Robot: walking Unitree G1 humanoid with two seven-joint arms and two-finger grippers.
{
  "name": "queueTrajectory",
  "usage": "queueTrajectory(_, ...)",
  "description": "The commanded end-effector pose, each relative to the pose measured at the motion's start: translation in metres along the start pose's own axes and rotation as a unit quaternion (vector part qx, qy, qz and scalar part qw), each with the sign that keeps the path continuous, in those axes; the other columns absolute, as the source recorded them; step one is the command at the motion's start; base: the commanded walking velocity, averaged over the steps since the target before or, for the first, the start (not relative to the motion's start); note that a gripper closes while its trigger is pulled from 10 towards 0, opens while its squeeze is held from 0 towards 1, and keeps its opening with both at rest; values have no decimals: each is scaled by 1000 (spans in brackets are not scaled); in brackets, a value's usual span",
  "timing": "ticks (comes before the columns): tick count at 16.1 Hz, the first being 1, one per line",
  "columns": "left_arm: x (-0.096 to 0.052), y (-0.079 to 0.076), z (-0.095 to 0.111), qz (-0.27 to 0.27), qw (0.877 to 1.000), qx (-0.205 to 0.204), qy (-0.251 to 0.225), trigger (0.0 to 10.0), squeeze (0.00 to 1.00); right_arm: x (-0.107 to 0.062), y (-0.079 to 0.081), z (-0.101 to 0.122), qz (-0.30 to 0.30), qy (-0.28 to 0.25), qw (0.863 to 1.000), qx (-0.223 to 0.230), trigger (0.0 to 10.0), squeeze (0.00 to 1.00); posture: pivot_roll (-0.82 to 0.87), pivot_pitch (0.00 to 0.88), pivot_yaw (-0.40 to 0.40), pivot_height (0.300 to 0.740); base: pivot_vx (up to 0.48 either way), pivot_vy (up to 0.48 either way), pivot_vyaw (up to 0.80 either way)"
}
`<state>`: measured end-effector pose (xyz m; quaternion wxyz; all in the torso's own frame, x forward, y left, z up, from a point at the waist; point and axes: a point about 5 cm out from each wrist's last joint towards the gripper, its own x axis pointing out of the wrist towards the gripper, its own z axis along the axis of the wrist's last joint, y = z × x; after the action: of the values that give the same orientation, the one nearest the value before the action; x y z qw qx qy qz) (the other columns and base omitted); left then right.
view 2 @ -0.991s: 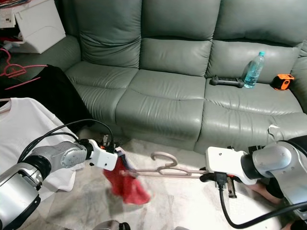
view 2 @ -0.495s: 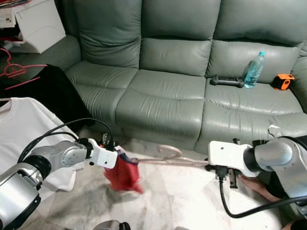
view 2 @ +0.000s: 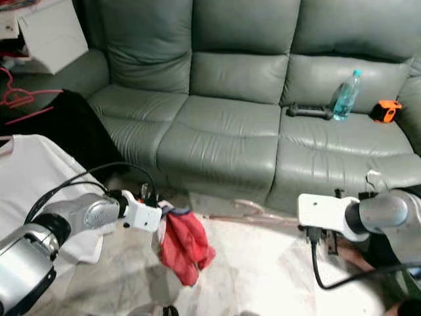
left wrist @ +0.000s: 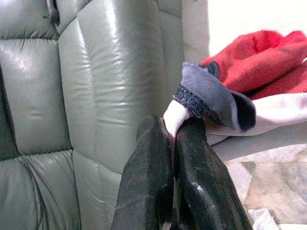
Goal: Hang hanger
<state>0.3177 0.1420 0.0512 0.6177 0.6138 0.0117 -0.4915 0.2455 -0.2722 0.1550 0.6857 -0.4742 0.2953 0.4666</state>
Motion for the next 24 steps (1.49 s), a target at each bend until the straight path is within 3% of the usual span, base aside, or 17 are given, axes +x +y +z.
queueTrajectory(1,-1,2,1,1,1000,3,-9,10000,0,3,-6,3,-21,-3,1000,-23,10000,0,-128,44,85,740,0,0,0)
queueTrajectory(3,0,2,4,-3,1000,1,-17,10000,0,6,-16,5,-53,-9,998,-41,10000,0,-128,45,85,740,0,0,0)
queueTrajectory(6,6,9,3,69,992,-108,8,10000,0,19,-29,19,-124,-70,990,-15,10000,0,-124,41,84,740,0,0,0)
queueTrajectory(7,5,16,-2,125,978,-163,29,10000,0,25,-28,23,-150,-94,984,2,10000,0,-124,41,84,740,0,0,0)
queueTrajectory(8,-2,21,-17,211,940,-258,68,10000,0,34,-26,25,-196,-134,970,59,10000,0,-111,28,74,740,0,0,0)
queueTrajectory(9,-6,20,-25,243,917,-303,90,10000,0,38,-23,27,-212,-149,963,74,10000,0,-107,24,72,740,0,0,0)
queueTrajectory(10,-15,16,-38,288,873,-373,122,10000,0,43,-24,32,-252,-176,945,109,10000,0,-101,15,68,740,0,0,0)
queueTrajectory(11,-17,14,-42,300,858,-398,129,10000,0,44,-23,34,-262,-186,939,120,10000,0,-101,15,68,740,0,0,0)
queueTrajectory(12,-25,7,-52,342,793,-485,138,10000,0,55,-20,46,-287,-222,917,167,10000,0,-94,0,67,740,0,0,0)
queueTrajectory(14,-27,4,-55,368,752,-529,138,10000,0,66,-14,56,-286,-243,906,194,10000,0,-88,0,64,740,0,0,0)
queueTrajectory(15,-29,4,-55,401,716,-558,125,10000,0,81,-5,71,-280,-275,888,240,10000,0,-78,0,64,740,0,0,0)
queueTrajectory(17,-28,-1,-51,410,705,-566,117,10000,0,91,0,82,-280,-298,867,285,10000,0,-69,0,61,740,0,0,0)
queueTrajectory(19,-25,-7,-45,414,706,-563,112,10000,0,99,7,93,-275,-309,863,290,10000,0,-66,0,59,740,0,0,0)
queueTrajectory(20,-26,-9,-44,425,689,-577,110,10000,0,102,7,97,-278,-313,855,307,10000,0,-64,0,58,740,0,0,0)
queueTrajectory(21,-27,-14,-46,444,652,-602,123,10000,0,105,7,103,-282,-321,846,320,10000,0,-63,0,56,740,0,0,0)
queueTrajectory(22,-28,-17,-45,456,632,-613,125,10000,0,108,9,110,-276,-327,844,323,10000,0,-63,0,55,740,0,0,0)
queueTrajectory(24,-30,-21,-39,473,622,-611,125,10000,0,113,20,124,-252,-343,843,329,10000,0,-48,0,47,740,0,0,0)
